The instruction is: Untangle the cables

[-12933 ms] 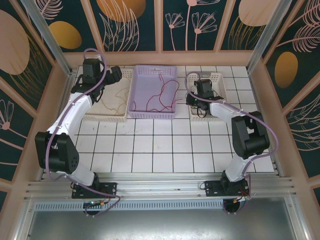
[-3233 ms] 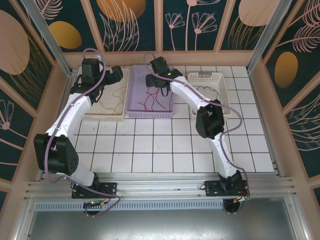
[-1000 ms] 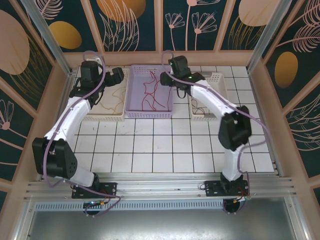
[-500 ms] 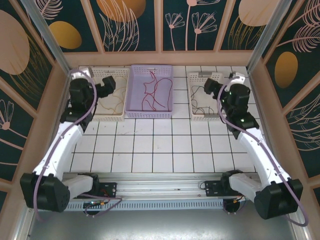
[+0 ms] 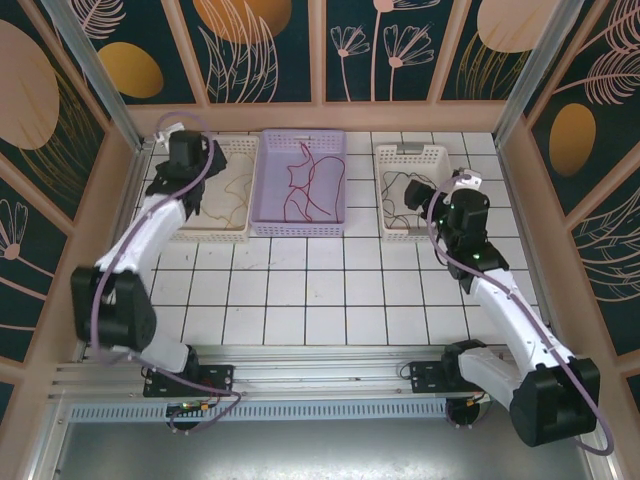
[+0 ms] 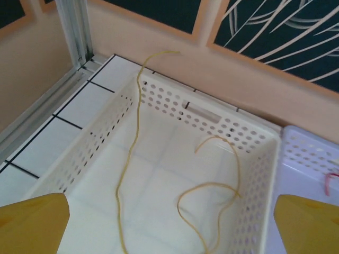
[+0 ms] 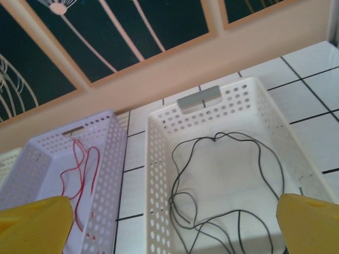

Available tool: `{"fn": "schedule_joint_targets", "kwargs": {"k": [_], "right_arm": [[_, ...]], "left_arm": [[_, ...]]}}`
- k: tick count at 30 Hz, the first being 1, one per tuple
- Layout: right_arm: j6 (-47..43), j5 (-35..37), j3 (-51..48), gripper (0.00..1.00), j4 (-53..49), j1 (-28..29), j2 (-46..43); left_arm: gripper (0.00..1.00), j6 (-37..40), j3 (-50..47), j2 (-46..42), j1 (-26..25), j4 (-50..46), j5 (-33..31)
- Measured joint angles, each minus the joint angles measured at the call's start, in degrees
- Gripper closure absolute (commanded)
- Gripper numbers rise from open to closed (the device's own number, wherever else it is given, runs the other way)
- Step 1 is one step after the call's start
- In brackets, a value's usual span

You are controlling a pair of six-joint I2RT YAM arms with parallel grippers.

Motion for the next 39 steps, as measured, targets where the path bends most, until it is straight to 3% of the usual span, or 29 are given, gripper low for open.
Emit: {"fn": "schedule_joint_targets", "kwargs": {"k": [9, 14, 22, 26, 35, 39], "right_arm": [[-2.43, 0.48, -0.31, 0.01, -1.42, 8.81, -5.29], [-3.13, 0.46, -0.31, 0.01, -2.45, 11.50, -5.95], [-4.09, 0.11, -0.33, 0.01, -2.80, 13.90, -6.21], [-4.09, -1.16, -0.33, 0.03, -2.71, 13.99, -6.05], [-4.09, -3.26, -0.33, 0.04, -2.58, 14.43, -5.90], [-4.09, -3.91, -0.33, 0.04, -2.58, 14.75, -5.42]], "left_arm": [[0.06, -0.15, 18.16, 26.01, 0.00, -3.56, -4.72], [0.08, -0.17, 21.35, 32.30, 0.76, -3.61, -4.68], [0.07, -0.13, 21.81, 33.73, 2.51, -1.27, -7.26], [0.19, 0.31, 27.19, 38.47, 3.28, -1.14, -6.62], [0.26, -0.20, 40.11, 47.36, 5.07, -7.37, -4.44], [0.48, -1.16, 41.99, 48.37, 5.42, -9.38, -4.46]]}}
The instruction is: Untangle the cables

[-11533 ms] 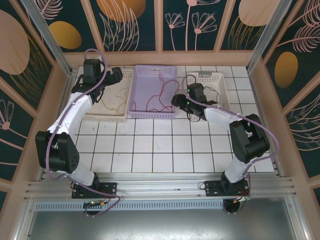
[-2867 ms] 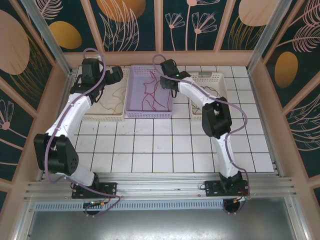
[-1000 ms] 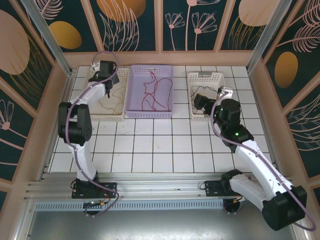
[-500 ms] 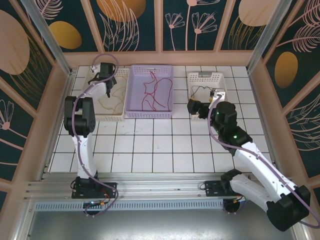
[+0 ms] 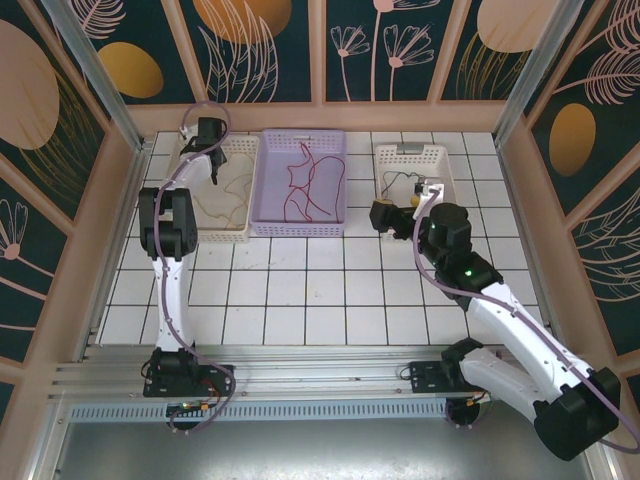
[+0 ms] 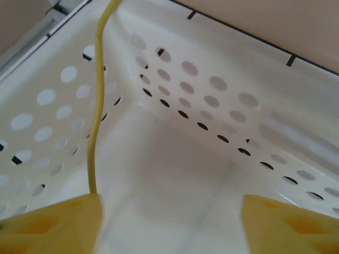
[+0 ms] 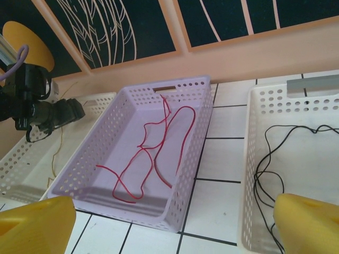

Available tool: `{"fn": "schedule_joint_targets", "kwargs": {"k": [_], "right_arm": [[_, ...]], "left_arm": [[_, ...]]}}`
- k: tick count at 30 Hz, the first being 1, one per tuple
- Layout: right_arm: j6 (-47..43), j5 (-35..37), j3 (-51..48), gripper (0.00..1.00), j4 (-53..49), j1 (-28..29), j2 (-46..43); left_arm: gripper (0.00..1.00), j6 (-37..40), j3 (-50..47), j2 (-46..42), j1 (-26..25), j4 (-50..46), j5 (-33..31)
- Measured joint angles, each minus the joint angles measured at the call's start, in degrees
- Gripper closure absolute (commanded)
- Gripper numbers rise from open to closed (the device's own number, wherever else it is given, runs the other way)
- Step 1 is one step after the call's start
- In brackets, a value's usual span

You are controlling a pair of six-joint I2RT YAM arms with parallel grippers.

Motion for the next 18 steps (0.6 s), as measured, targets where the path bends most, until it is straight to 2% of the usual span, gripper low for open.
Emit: {"fn": "schedule_joint_targets", "kwargs": {"k": [3, 8, 10, 11, 14, 18], "right_arm": [[0.00, -0.20, -0.13, 0.04, 0.02, 0.00, 0.26], [0.00, -0.68, -0.26, 0.04, 0.02, 0.04, 0.79], [0.00, -0.98, -0.28, 0.04, 0.02, 0.07, 0.85], [0.00, -1.07, -0.28, 0.04, 0.02, 0.11, 0.87], [0.00, -1.27, -0.28, 0.04, 0.02, 0.13, 0.87], [0.00, -1.29, -0.28, 0.04, 0.02, 0.28, 0.87]], "left_arm": [[0.54, -0.13, 0.00, 0.02, 0.04, -1.11, 0.04], [0.75, -0.11, 0.35, 0.15, 0.04, -2.32, 0.28], [0.76, -0.22, 0.35, 0.15, 0.04, -2.60, 0.24], [0.70, -0.28, 0.33, 0.15, 0.04, -2.84, 0.24], [0.39, -0.85, -2.89, -1.27, 0.02, -1.90, 0.35], [0.31, -1.68, -11.37, -5.86, 0.04, -1.73, -0.26]]}}
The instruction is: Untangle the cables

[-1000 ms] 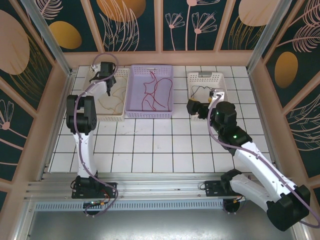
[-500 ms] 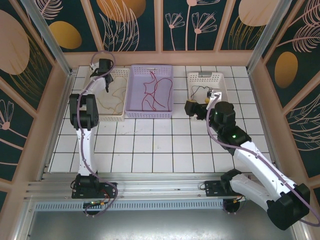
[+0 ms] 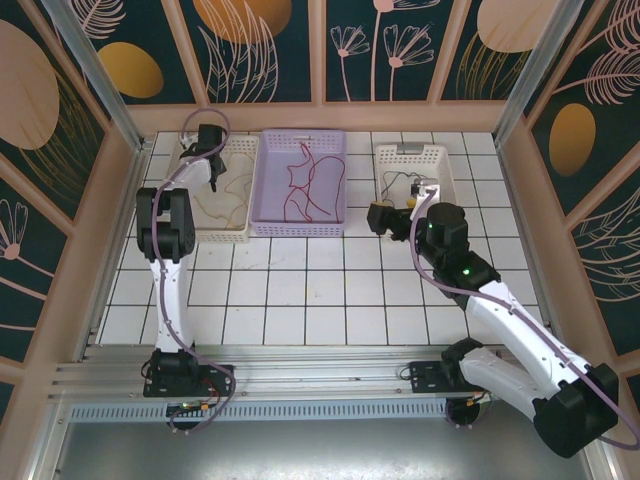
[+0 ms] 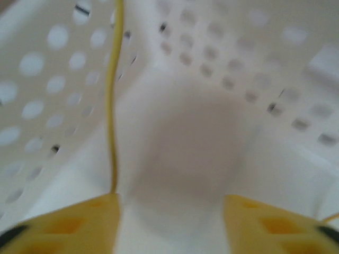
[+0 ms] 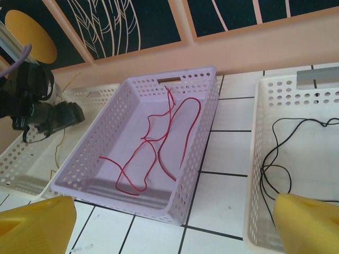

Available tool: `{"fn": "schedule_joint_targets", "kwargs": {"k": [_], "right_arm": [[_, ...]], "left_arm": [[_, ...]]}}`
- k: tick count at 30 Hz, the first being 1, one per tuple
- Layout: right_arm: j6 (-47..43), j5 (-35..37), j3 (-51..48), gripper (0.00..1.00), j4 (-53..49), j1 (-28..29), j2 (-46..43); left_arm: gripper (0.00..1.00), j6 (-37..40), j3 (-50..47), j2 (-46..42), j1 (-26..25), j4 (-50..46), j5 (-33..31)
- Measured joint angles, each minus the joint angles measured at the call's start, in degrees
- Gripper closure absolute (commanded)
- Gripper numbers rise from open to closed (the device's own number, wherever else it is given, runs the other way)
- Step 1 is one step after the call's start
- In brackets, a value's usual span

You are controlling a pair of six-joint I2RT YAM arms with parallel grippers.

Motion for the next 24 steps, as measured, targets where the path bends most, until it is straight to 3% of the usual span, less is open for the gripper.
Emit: {"fn": "schedule_joint_targets", "kwargs": {"k": [10, 19, 24], "right_arm": [[-0.04, -0.13, 0.02, 0.04, 0.07, 2.56, 2.43], [-0.24, -0.15, 0.02, 0.06, 1.09, 4.37, 5.11], [-0.44, -0.15, 0.02, 0.06, 1.84, 4.52, 5.27]], "left_arm": [[0.24, 0.17, -5.16, -4.37, 0.04, 2.03, -1.20], [0.37, 1.57, 9.16, 3.91, 0.15, -0.68, -1.49], [0.49, 2.10, 17.18, 8.70, 0.42, -3.43, -1.68]]}}
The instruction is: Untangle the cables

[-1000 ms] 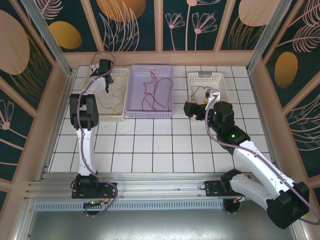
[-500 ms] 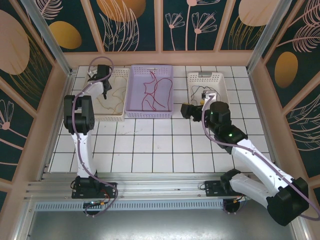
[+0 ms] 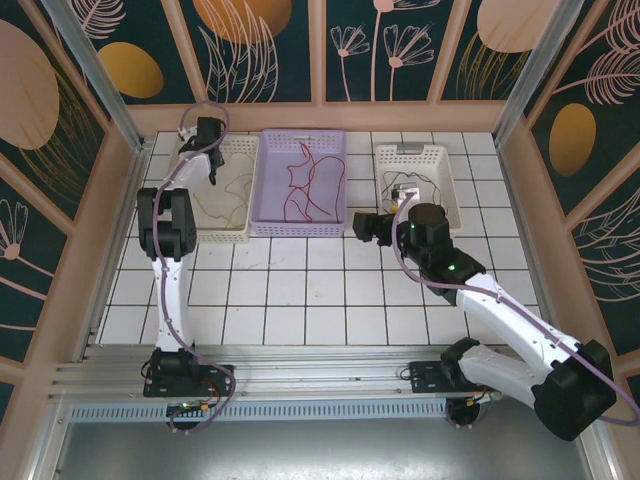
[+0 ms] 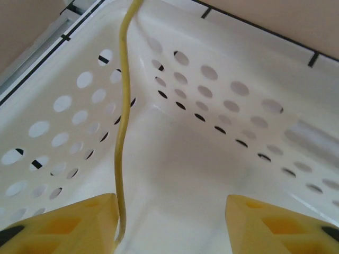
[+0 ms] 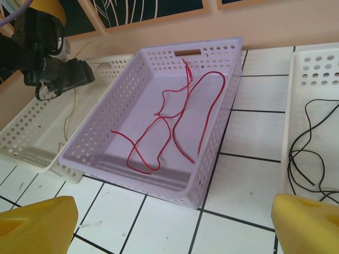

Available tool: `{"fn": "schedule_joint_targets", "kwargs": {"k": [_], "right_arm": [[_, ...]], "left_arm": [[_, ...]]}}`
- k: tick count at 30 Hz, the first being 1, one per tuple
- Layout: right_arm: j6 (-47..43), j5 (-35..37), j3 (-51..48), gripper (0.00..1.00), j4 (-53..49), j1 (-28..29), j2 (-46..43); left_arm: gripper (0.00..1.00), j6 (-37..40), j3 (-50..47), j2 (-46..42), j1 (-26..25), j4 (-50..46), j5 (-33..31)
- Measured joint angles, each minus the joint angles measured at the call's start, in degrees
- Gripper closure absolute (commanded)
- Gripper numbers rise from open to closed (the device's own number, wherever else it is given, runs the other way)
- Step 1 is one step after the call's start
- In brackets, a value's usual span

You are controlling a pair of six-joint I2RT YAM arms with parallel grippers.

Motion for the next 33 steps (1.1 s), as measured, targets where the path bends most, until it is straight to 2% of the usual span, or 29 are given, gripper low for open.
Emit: {"fn": "schedule_joint_targets", "kwargs": {"k": [3, 8, 10, 17, 28, 33], "right_arm": [[0.00, -0.04, 0.00, 0.06, 0.59, 0.07, 0.50], [0.02, -0.09, 0.00, 0.07, 0.81, 0.11, 1.57], [0.02, -0.09, 0.00, 0.07, 0.94, 0.15, 1.60], [0.02, -0.20, 0.00, 0.07, 1.20, 0.33, 1.60], [0.00, -0.17, 0.07, 0.07, 1.18, 2.08, 1.38], [0.00, -0.11, 0.07, 0.07, 1.16, 3.06, 0.81]], "left_arm": [[0.61, 0.13, 0.33, 0.52, 0.39, -1.09, 0.00], [0.93, 0.61, 0.35, 0.96, 1.25, -2.27, -0.13], [1.00, 0.83, 0.02, 0.96, 1.51, -2.23, -0.37], [1.00, 0.68, -9.77, -2.62, 1.60, 0.35, 0.68], [1.00, -2.71, -33.03, -23.63, 1.11, 8.04, 6.01], [1.00, -3.87, -39.15, -25.86, -0.04, 10.64, 8.33]]}}
